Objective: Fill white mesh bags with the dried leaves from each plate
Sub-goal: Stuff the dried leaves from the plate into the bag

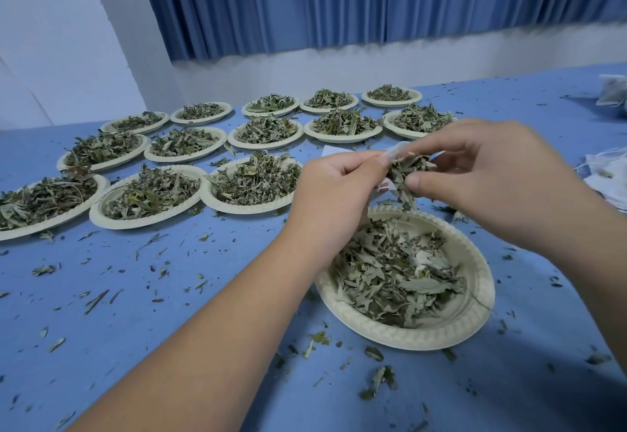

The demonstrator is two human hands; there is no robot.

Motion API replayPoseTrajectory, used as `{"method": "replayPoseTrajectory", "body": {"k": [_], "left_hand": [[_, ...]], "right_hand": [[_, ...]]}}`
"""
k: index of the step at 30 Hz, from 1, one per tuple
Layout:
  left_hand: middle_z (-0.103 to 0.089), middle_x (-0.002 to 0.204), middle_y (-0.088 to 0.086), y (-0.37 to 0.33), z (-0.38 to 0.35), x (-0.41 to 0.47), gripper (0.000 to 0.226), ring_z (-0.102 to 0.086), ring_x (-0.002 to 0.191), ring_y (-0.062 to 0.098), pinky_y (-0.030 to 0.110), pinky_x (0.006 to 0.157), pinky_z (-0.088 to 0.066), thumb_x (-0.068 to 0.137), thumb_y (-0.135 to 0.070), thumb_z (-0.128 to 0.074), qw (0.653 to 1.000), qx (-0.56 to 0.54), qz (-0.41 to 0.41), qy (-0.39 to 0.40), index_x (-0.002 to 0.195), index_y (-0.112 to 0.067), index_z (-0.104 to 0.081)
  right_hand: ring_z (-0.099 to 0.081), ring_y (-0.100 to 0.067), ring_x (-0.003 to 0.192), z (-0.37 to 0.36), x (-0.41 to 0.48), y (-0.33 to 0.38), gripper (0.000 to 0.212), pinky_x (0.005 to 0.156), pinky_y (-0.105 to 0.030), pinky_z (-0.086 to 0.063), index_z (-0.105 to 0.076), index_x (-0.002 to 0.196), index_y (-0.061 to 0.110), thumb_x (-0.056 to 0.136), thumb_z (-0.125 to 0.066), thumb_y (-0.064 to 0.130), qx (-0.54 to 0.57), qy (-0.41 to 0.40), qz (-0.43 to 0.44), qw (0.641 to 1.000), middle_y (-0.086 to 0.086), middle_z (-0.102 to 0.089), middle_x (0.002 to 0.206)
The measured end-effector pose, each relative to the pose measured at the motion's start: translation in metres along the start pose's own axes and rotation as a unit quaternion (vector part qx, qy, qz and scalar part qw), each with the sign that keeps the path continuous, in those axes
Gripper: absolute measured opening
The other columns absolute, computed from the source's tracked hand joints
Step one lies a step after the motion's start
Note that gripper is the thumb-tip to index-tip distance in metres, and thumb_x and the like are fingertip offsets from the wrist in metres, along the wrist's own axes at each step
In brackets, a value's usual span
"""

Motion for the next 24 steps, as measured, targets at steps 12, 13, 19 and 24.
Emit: {"method": "replayPoseTrajectory", "body": {"k": [12, 13, 19, 24], "left_hand": [[-0.049, 0.05, -0.006, 0.0038, -0.0008, 0.0006, 0.014, -0.029, 0.042, 0.011, 0.019, 0.046, -0.025, 0.093, -0.02, -0.063, 0.999, -0.038, 0.033, -0.005, 0.091, -0.017, -0.076], [-0.052, 0.05, -0.007, 0.0045, 0.0013, 0.0011, 0.013, -0.03, 0.041, 0.01, 0.019, 0.046, -0.025, 0.093, -0.02, -0.063, 0.998, -0.044, 0.038, -0.011, 0.094, -0.016, -0.076], [-0.051, 0.047, -0.012, 0.0046, -0.0008, 0.0007, 0.014, -0.034, 0.039, 0.006, 0.015, 0.042, -0.025, 0.094, -0.014, -0.06, 0.998, -0.051, 0.042, 0.011, 0.095, -0.011, -0.073], [-0.047, 0.051, -0.009, 0.0035, -0.0019, 0.0, 0.015, -0.026, 0.043, 0.008, 0.016, 0.041, -0.024, 0.093, -0.012, -0.061, 0.997, -0.068, 0.037, 0.02, 0.099, -0.01, -0.075]], "right_hand": [[-0.064, 0.0, 0.056, -0.0018, 0.0011, -0.0022, 0.017, 0.058, -0.02, -0.051, -0.072, 0.078, 0.038, 0.062, -0.078, 0.038, 0.08, -0.016, 0.009, 0.997, 0.013, -0.069, 0.063], [-0.064, 0.001, 0.059, -0.0024, 0.0016, -0.0015, 0.018, 0.061, -0.021, -0.051, -0.072, 0.082, 0.04, 0.065, -0.077, 0.036, 0.079, -0.002, 0.016, 0.997, 0.014, -0.07, 0.067], [-0.064, -0.007, 0.054, -0.0034, 0.0025, 0.0008, 0.021, 0.058, -0.025, -0.054, -0.075, 0.078, 0.033, 0.074, -0.079, 0.012, 0.106, -0.023, 0.038, 0.993, 0.006, -0.069, 0.072], [-0.045, -0.006, 0.054, -0.0031, 0.005, -0.003, 0.013, 0.053, -0.011, -0.034, -0.073, 0.073, 0.034, 0.068, -0.082, 0.027, 0.029, -0.025, 0.036, 0.999, 0.008, -0.061, 0.078]]}}
Point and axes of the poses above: each hand's wrist, its own x-axis towards the middle knuckle, its own z-axis out of the back of the hand, y = z × x, the point moved 6 cm from there along x, towards the middle knuckle
